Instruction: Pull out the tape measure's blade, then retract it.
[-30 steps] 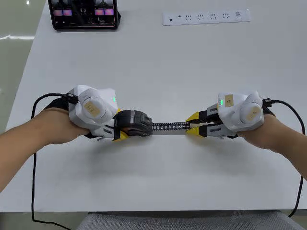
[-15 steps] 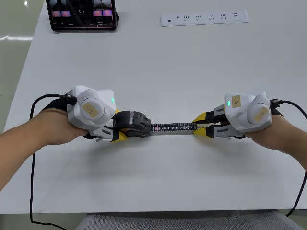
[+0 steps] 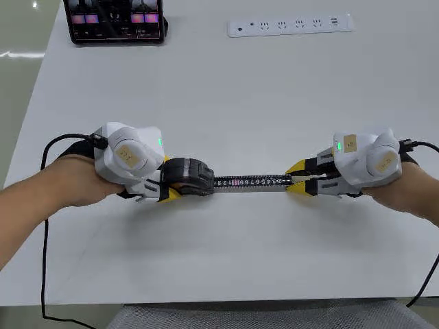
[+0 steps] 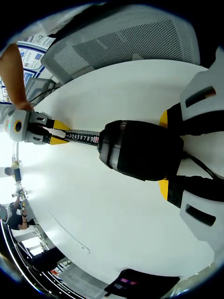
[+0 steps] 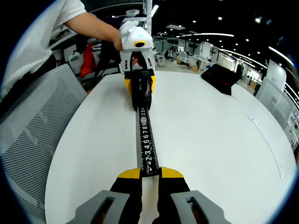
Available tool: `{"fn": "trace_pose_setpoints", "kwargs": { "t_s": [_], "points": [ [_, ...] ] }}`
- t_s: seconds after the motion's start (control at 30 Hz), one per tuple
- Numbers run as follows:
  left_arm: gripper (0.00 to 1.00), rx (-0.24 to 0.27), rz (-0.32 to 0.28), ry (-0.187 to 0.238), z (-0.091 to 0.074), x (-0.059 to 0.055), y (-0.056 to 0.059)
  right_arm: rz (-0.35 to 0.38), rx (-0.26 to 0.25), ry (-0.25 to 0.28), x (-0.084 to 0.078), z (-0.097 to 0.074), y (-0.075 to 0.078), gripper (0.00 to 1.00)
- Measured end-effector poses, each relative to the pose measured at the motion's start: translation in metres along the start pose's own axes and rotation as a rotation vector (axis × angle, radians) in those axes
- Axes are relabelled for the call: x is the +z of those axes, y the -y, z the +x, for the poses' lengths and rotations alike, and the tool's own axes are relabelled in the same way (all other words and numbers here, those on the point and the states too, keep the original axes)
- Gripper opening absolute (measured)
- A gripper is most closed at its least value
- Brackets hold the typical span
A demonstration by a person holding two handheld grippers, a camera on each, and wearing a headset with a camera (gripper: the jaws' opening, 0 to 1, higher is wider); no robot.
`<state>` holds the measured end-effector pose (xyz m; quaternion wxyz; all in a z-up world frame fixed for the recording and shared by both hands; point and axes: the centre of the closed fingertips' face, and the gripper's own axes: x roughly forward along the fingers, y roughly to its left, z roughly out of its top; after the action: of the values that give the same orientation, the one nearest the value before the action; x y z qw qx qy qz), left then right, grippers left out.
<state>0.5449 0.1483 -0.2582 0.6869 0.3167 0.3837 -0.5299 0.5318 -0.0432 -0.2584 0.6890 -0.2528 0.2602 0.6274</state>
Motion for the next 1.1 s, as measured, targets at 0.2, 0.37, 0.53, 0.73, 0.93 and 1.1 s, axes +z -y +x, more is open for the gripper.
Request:
{"fn": "trace_pose_setpoints", "kwargs": {
  "t_s": [0.2,0.37,0.53,0.73,0.93,1.1],
  "points": [
    [0.28,0.0,0.0,0.002,0.0,0.0,-0.001,-0.003,-0.007,-0.009,-0.004,-0.006,0.0,0.08],
    [0.28,-0.001,0.002,0.003,0.001,0.0,-0.001,-0.001,-0.011,-0.017,-0.008,-0.009,0.0,0.08],
    [0.28,0.0,0.004,0.002,0.001,0.0,-0.001,-0.001,-0.013,-0.029,-0.013,-0.013,0.0,0.08],
    [0.28,0.001,0.004,0.002,0.001,0.0,0.0,-0.001,-0.017,-0.041,-0.017,-0.018,0.001,0.08],
    [0.28,0.001,0.004,0.001,0.0,0.001,0.001,0.003,-0.022,-0.055,-0.024,-0.024,0.002,0.08],
    [0.28,0.003,0.005,-0.001,0.0,0.001,0.002,0.006,-0.028,-0.066,-0.03,-0.029,0.004,0.08]
  ]
}}
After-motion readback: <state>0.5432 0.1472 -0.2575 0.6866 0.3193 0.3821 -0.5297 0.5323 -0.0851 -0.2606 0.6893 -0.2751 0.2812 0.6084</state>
